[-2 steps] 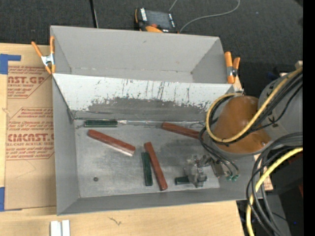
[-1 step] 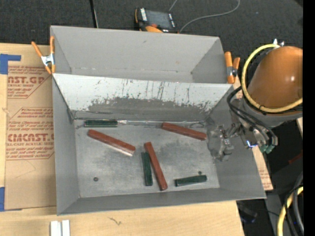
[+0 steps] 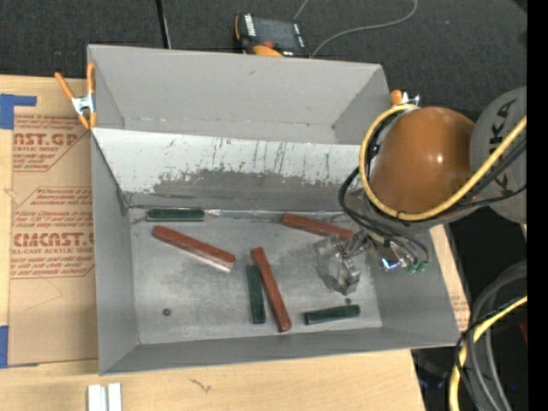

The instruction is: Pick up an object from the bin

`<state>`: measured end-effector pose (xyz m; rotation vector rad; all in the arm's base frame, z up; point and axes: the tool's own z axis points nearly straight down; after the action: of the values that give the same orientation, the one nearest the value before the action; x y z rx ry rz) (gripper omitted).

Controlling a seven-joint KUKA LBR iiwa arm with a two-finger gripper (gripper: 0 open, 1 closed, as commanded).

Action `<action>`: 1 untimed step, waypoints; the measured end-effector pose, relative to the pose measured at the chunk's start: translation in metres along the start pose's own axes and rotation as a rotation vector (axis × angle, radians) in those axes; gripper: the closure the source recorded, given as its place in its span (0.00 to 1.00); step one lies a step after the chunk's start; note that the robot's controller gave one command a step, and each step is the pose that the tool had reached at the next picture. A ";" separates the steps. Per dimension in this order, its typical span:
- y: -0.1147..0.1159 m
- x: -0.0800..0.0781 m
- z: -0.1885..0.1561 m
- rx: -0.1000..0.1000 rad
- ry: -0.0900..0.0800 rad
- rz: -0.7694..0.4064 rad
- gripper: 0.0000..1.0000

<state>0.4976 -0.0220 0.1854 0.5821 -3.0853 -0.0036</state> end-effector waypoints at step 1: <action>-0.008 0.005 0.025 0.001 -0.001 0.188 1.00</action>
Offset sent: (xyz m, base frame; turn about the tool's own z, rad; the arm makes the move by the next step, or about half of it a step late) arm -0.0015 -0.0097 -0.0240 0.1877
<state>0.4958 -0.0312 0.1602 0.2903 -3.1272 -0.0020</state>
